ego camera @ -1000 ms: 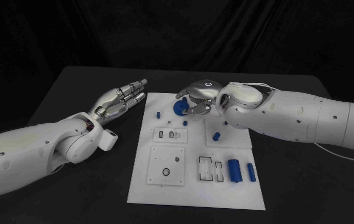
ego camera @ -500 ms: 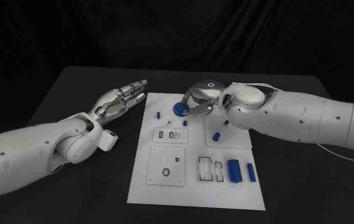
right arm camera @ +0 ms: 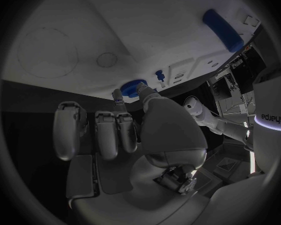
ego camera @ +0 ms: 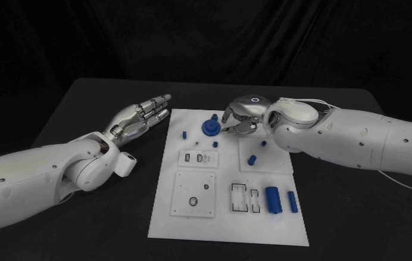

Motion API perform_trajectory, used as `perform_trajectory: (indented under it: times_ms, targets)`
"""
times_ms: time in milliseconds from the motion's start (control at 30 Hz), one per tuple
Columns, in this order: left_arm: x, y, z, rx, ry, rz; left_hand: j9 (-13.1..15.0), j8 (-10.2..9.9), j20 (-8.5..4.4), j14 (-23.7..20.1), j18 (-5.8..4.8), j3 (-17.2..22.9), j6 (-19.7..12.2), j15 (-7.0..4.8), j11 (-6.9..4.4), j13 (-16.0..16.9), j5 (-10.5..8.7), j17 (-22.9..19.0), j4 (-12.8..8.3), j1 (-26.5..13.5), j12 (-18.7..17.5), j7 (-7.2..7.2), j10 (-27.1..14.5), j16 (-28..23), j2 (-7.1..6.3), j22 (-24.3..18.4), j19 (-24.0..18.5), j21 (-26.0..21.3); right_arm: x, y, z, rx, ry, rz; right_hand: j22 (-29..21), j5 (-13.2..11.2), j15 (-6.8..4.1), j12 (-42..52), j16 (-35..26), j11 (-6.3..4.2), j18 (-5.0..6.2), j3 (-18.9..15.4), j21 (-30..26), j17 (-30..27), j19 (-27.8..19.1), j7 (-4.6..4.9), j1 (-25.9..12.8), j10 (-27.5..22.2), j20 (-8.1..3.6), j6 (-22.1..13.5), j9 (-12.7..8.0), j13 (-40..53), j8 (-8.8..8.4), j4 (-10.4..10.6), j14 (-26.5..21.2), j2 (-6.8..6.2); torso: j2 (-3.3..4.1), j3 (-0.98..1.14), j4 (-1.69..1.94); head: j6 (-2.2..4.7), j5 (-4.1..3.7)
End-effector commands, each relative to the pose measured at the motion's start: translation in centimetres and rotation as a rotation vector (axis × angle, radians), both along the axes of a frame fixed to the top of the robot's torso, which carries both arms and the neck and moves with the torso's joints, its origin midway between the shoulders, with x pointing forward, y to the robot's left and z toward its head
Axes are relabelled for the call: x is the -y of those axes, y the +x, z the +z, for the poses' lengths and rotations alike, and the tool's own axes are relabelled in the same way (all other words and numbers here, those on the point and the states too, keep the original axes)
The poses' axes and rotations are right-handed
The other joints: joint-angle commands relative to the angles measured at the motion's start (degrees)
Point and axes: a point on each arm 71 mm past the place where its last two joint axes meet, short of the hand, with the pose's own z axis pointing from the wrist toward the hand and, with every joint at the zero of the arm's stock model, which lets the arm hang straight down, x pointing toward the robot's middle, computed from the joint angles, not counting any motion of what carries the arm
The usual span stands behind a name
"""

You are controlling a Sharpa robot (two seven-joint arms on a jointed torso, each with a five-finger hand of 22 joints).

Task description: Assemble the parts on the task board

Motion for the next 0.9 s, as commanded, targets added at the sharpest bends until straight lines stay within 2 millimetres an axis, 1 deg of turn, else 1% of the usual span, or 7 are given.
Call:
perform_trajectory:
  times_ms: [33, 200, 367, 500, 600, 667, 900]
  targets:
    - [-0.1, -0.1, 0.0, 0.003, -0.007, -0.006, 0.1, 0.2, 0.51, -0.1, 0.65, 0.2, 0.1, 0.35, 0.32, 0.1, 0.34, 0.0, 0.0, 0.5, -0.1, 0.24, 0.1, 0.1, 0.02, 0.1, 0.0, 0.4, 0.9, -0.2, 0.5, 0.050, 0.045, -0.026, 11.4, 0.7, -0.46, 0.1, 0.1, -0.45, 0.98, -0.2, -0.5, 15.1, 0.2, -0.18, 0.5, 6.1, -0.55, 0.7, 0.2, 15.1, 0.29, -0.2, 6.1, 0.21, -0.04, 0.04, -0.09, 0.21, 0.04]
    - [-0.4, -0.2, 0.1, 0.006, -0.007, 0.000, 0.1, 0.2, 0.52, 0.0, 0.65, 0.3, 0.2, 0.36, 0.31, 0.1, 0.44, 0.0, -0.1, 0.6, -0.1, 0.26, 0.1, 0.1, -0.01, 0.1, 0.0, 0.4, 2.9, -0.6, 2.0, 0.086, 0.076, -0.052, 11.3, 1.0, -0.63, 0.1, 0.1, -0.67, 1.04, -0.2, -0.8, 15.1, 0.1, -0.24, 1.3, 6.1, -0.67, 0.0, 0.1, 15.1, -0.47, -0.5, 6.1, -0.15, 0.04, -0.02, -0.03, 0.03, 0.02]
    - [-0.3, -0.3, 0.1, 0.014, -0.012, -0.002, 0.2, 0.4, 0.49, 0.2, 0.67, 0.5, 0.7, 0.37, -0.09, 0.2, 0.74, 0.1, -0.3, 0.8, 0.0, 0.32, 0.3, 0.2, -0.17, 0.1, 0.1, 0.5, 5.5, -1.4, 3.3, 0.096, 0.090, -0.100, 10.2, -1.8, -1.53, -1.2, -0.7, -1.65, 1.76, -1.1, -4.2, 14.4, -1.3, -1.26, 1.0, 4.9, -1.44, -1.6, -0.3, 13.7, -2.31, 0.7, 5.8, -0.46, 0.04, -0.13, 0.10, -0.02, -0.02]
    - [-0.2, -0.3, 0.2, 0.016, -0.014, -0.005, 0.2, 0.4, 0.48, 0.2, 0.67, 0.5, 0.8, 0.37, -0.12, 0.2, 0.79, 0.1, -0.3, 0.8, 0.0, 0.26, 0.3, 0.2, -0.21, 0.1, 0.1, 0.5, 7.5, -1.9, 3.6, 0.090, 0.086, -0.136, 8.0, -1.9, -2.67, -6.2, -9.5, -2.86, 2.80, -1.7, -10.2, 7.8, -3.0, -2.31, 2.5, 1.8, -2.56, -2.0, -0.7, 8.7, -3.45, 0.7, 3.7, -0.92, 0.12, -0.03, 0.17, 0.29, -0.28]
    - [-0.2, -0.3, 0.2, 0.016, -0.015, -0.006, 0.2, 0.4, 0.48, 0.3, 0.67, 0.6, 0.9, 0.37, -0.14, 0.2, 0.83, 0.1, -0.4, 0.8, 0.0, 0.24, 0.3, 0.2, -0.23, 0.1, 0.2, 0.5, 9.0, -2.1, 3.5, 0.082, 0.078, -0.170, 8.2, -1.9, -3.14, -10.2, -18.2, -3.44, 2.43, -2.2, -9.3, 0.5, -1.4, -2.91, 3.4, 0.9, -3.09, -4.0, -1.5, 4.6, -4.14, 0.7, 3.0, -0.98, 0.18, -0.03, 0.23, 0.47, -0.65]
    - [-0.2, -0.4, 0.2, 0.017, -0.015, -0.005, 0.2, 0.4, 0.48, 0.2, 0.68, 0.6, 0.9, 0.37, -0.17, 0.2, 0.89, 0.1, -0.4, 0.8, 0.0, 0.22, 0.3, 0.2, -0.26, 0.1, 0.1, 0.5, 9.9, -2.3, 3.3, 0.076, 0.075, -0.192, 8.2, -1.9, -3.29, -11.8, -20.4, -3.70, 2.42, -2.3, -9.6, -1.5, -1.3, -3.37, 3.7, 0.6, -3.20, -5.3, -2.0, 3.1, -4.22, 0.7, 2.9, -0.96, 0.16, -0.02, 0.22, 0.19, -0.79]
    - [-0.3, -0.4, 0.2, 0.017, -0.015, -0.003, 0.2, 0.5, 0.44, 0.1, 0.67, 0.7, 1.0, 0.25, -0.10, 0.2, 1.03, 0.1, -0.5, 0.9, 0.0, 0.06, 0.3, 0.1, -0.30, 0.1, 0.1, 0.4, 12.8, -3.2, 2.6, 0.088, 0.092, -0.242, 9.1, -1.4, -3.71, -11.5, -20.6, -4.26, 1.93, -2.6, -7.3, -2.5, -0.1, -3.98, 4.5, 1.5, -3.55, -6.5, -2.7, 3.4, -4.12, 0.2, 3.5, -1.28, 0.13, 0.02, 0.19, 0.23, -0.72]
